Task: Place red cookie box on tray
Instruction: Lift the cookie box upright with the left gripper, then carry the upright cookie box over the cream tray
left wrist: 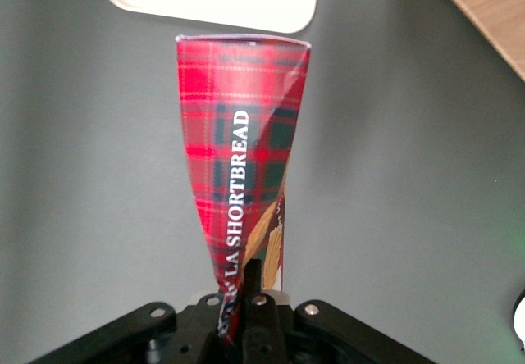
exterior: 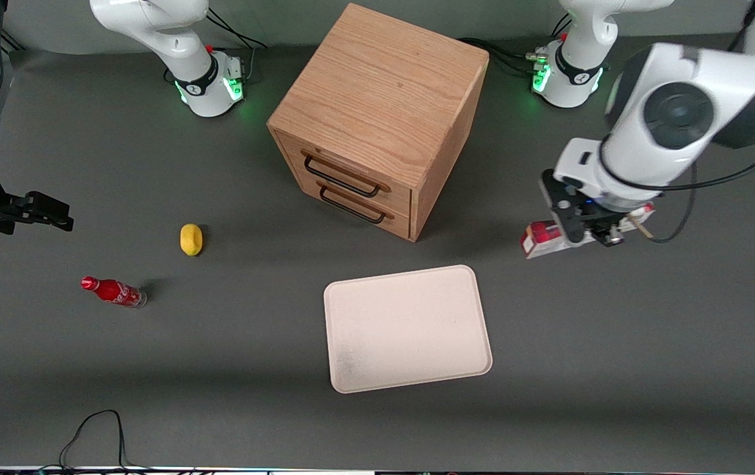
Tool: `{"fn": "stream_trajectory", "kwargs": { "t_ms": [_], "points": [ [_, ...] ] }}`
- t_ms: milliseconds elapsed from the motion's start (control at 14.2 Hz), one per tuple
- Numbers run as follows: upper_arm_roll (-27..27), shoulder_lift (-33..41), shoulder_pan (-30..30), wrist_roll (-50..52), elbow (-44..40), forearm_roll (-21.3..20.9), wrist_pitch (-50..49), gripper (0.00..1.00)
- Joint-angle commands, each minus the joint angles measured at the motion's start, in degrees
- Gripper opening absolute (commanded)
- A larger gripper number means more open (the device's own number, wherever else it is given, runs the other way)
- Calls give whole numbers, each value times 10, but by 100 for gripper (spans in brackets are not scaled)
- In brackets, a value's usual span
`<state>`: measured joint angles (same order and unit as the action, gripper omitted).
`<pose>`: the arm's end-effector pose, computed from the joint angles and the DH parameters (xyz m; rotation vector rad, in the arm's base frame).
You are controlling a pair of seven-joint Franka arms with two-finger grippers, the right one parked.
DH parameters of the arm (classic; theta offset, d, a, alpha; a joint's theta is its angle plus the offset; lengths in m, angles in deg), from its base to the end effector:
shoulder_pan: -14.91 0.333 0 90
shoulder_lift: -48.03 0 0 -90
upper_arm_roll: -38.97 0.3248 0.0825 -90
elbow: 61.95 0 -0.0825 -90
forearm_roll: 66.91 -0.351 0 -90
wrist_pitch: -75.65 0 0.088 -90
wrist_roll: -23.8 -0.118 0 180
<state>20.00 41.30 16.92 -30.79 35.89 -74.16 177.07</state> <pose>0.5425 -0.1438 0.5185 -2.4699 1.8307 0.1124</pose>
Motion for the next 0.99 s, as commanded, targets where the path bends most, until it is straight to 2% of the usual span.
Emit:
{"fn": "stream_trajectory", "kwargs": {
  "t_ms": [0, 423, 704, 915],
  "points": [
    [-4, -24, 40, -40, -92, 31, -43, 0],
    [-4, -106, 41, -39, -250, 33, -142, 0],
    [-4, -145, 38, -32, -309, 33, -162, 0],
    [-5, -179, 4, 49, -334, 29, -151, 0]
  ]
}}
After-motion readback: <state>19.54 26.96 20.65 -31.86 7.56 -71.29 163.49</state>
